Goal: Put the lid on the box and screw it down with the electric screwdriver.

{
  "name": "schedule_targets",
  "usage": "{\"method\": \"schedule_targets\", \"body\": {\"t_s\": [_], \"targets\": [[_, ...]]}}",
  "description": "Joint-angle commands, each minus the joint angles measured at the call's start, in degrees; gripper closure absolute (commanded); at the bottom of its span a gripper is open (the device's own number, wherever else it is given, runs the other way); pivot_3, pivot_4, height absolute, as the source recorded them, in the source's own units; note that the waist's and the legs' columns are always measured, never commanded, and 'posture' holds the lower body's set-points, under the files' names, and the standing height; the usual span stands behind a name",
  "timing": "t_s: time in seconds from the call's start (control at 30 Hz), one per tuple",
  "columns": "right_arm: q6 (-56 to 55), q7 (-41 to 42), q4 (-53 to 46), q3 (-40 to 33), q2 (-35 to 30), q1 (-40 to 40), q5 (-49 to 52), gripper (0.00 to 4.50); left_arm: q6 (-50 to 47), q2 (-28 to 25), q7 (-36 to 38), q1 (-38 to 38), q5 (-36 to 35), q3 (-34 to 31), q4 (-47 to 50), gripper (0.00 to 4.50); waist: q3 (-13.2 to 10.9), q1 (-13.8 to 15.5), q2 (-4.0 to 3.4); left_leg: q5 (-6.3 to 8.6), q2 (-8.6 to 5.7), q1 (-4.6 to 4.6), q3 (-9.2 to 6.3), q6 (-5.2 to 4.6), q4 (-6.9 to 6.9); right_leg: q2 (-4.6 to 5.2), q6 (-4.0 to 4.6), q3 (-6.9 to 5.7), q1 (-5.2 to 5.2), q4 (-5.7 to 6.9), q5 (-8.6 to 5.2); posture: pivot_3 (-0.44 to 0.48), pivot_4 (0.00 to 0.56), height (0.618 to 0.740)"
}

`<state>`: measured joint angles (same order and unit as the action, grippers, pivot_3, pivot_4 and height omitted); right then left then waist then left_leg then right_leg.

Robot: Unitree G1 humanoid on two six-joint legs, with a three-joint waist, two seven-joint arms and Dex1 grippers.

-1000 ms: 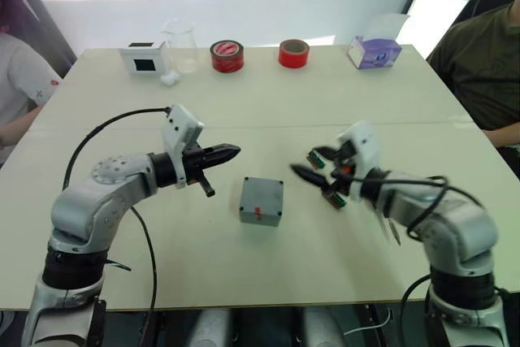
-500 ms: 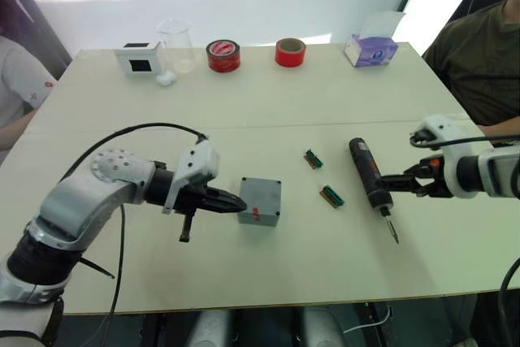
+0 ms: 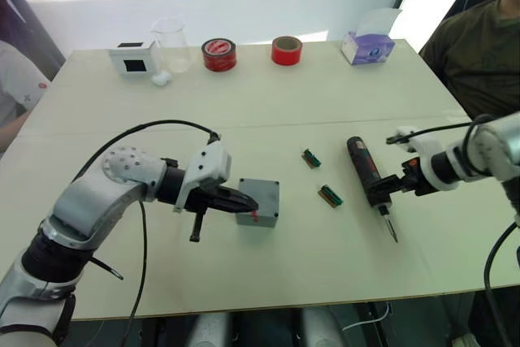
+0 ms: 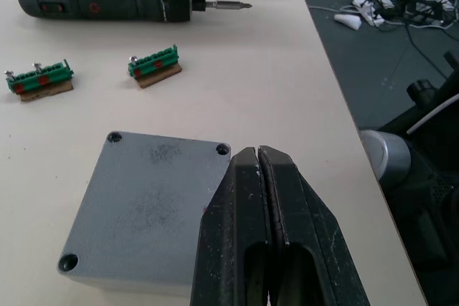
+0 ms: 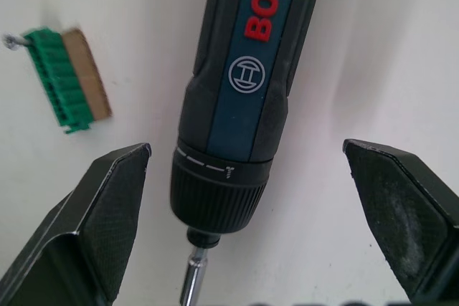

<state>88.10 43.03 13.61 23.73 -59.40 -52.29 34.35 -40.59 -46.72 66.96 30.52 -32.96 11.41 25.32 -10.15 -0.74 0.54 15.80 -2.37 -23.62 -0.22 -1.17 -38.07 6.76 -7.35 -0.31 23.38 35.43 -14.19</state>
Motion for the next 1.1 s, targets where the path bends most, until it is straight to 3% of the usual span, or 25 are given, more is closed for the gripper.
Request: {"method": "schedule_targets", "body": {"t_s": [0.03,0.13,0.23,0.43,0.6,0.73,0.8,0.87,0.97,1.1], "targets": [[-2.6,4.0,4.5,4.3,1.5,-4.4,-3.9,0.02,0.3,0.2,-1.2,0.3,-0.1,-1.5,1.6,4.50,0.0,0.0,-0.01,0.00,0.00,0.00,0.00,0.00,0.00,0.00,0.00,0.00,0.00,0.00,0.00,0.000,0.150,0.740],[-3.3,6.4,5.2,7.8,3.2,-5.4,-5.8,0.02,0.3,0.6,-2.2,-0.1,-0.1,-1.4,1.8,4.50,0.0,0.0,0.00,0.00,0.00,0.00,0.01,0.00,-0.01,-0.01,-0.01,-0.01,-0.01,0.01,0.01,0.000,0.150,0.740],[-4.0,8.2,4.8,10.3,3.9,-5.0,-7.7,0.63,0.1,1.1,-3.1,-0.1,-0.2,-1.2,2.0,4.50,0.0,0.0,0.02,0.00,0.01,0.00,-0.02,0.01,-0.01,-0.03,-0.01,-0.01,-0.01,0.02,0.01,0.000,0.150,0.740],[-7.2,11.0,6.0,13.2,4.3,-5.1,-12.7,2.72,0.2,0.9,-3.9,-0.3,0.0,-1.1,1.9,4.50,0.0,-0.1,0.08,-0.01,0.02,0.03,-0.03,0.01,-0.02,-0.07,-0.02,-0.01,-0.03,0.03,0.01,0.000,0.150,0.740],[-8.0,12.5,10.0,11.9,5.4,-6.5,-15.6,2.76,1.3,0.6,-3.8,0.0,1.1,-1.7,-1.0,4.50,0.1,-0.1,0.10,-0.02,0.03,0.04,-0.03,0.04,-0.03,-0.08,-0.02,-0.01,-0.05,0.03,0.01,0.000,0.150,0.740],[-14.4,6.1,17.2,1.0,8.6,-10.6,-18.4,2.76,2.0,0.0,-3.2,0.8,1.8,-2.9,-4.7,4.50,0.1,-0.4,0.12,-0.03,0.03,0.08,-0.01,0.06,-0.04,-0.09,-0.02,-0.01,-0.08,0.03,0.05,0.000,0.150,0.740],[-19.7,3.7,13.7,-4.4,8.2,-9.9,-18.8,2.76,2.4,-0.5,-2.6,1.0,1.9,-3.8,-6.3,4.50,-0.1,-0.2,-0.14,-0.05,0.01,0.06,0.05,0.08,-0.04,-0.08,-0.06,0.02,-0.02,0.04,0.12,0.000,0.150,0.740],[-26.2,0.1,7.1,-13.8,9.8,-6.9,-16.4,2.76,2.3,-0.5,-2.4,1.2,1.6,-4.6,-7.6,4.50,-0.3,0.0,-0.37,-0.05,-0.01,-0.04,0.06,0.09,-0.04,-0.06,-0.08,0.02,0.12,0.08,0.12,0.000,0.150,0.740],[-33.7,-7.4,-7.7,-34.0,17.9,0.3,-8.8,2.76,3.1,0.7,-3.7,3.0,2.9,-4.9,-11.2,4.50,-0.3,0.1,-0.34,-0.33,0.04,-0.76,0.00,0.55,-0.06,-0.11,-0.10,0.02,0.85,0.49,0.11,0.000,0.150,0.740],[-37.8,-15.3,-25.9,-47.7,30.8,8.3,0.8,2.76,2.6,2.3,-4.2,4.6,3.3,-4.8,-13.0,4.50,-0.3,0.2,-0.34,-0.48,0.04,-1.00,-0.03,0.78,-0.05,-0.13,-0.10,0.02,1.18,0.70,0.11,0.000,0.150,0.740]]}}
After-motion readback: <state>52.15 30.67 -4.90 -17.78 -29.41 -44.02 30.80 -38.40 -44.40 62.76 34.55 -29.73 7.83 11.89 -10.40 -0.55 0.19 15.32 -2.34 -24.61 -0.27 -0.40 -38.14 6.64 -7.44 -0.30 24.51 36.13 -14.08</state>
